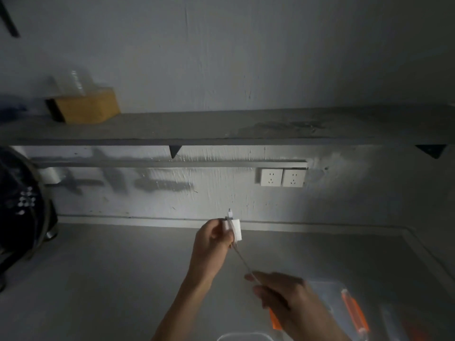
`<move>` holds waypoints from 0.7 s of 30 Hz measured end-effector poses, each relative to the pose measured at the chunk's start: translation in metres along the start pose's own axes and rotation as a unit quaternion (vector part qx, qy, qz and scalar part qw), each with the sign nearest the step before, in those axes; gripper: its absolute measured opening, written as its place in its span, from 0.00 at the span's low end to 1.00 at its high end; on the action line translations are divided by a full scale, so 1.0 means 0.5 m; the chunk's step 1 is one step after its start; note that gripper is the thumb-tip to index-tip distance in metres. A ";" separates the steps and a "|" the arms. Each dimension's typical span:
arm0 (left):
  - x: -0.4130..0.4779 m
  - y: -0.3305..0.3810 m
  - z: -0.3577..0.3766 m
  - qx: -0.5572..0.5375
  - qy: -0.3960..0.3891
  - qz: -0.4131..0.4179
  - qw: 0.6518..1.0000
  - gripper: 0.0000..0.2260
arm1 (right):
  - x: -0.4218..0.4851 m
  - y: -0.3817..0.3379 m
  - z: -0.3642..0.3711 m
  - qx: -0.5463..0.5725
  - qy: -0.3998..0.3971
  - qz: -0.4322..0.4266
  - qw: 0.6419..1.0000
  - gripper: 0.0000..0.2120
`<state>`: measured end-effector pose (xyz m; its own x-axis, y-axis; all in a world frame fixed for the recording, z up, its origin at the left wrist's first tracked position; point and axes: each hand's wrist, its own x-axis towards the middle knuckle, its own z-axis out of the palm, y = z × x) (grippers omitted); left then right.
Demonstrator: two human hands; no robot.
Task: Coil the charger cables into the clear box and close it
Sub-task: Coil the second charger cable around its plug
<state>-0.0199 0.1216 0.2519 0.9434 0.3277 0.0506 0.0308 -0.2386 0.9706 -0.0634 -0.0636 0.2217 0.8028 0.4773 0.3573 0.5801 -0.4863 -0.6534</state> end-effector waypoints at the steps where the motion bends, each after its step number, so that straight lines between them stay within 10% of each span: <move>1: -0.008 -0.006 0.007 0.032 -0.019 0.024 0.999 0.04 | 0.010 -0.010 -0.027 -0.045 0.018 -0.033 0.998 0.11; 6: -0.087 0.029 0.038 0.111 -0.132 0.140 0.975 0.07 | 0.080 -0.029 -0.157 -0.186 0.145 -0.136 0.962 0.08; 11: -0.118 0.105 0.002 0.078 -0.212 0.187 0.956 0.14 | 0.131 0.010 -0.190 0.039 0.121 -0.062 0.990 0.05; 16: -0.108 0.141 -0.018 -0.059 -0.262 0.074 0.960 0.13 | 0.117 0.054 -0.100 0.233 0.024 0.047 0.971 0.09; 21: -0.069 0.135 -0.028 -0.101 -0.175 0.002 0.979 0.10 | 0.048 0.092 0.005 0.202 0.142 0.134 0.960 0.08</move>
<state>-0.0552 0.1069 0.3187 0.9999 -0.0141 0.0058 -0.0064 -0.0429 0.9991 -0.0176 -0.0727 0.1983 0.9539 0.1283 0.2713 0.2938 -0.2135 -0.9317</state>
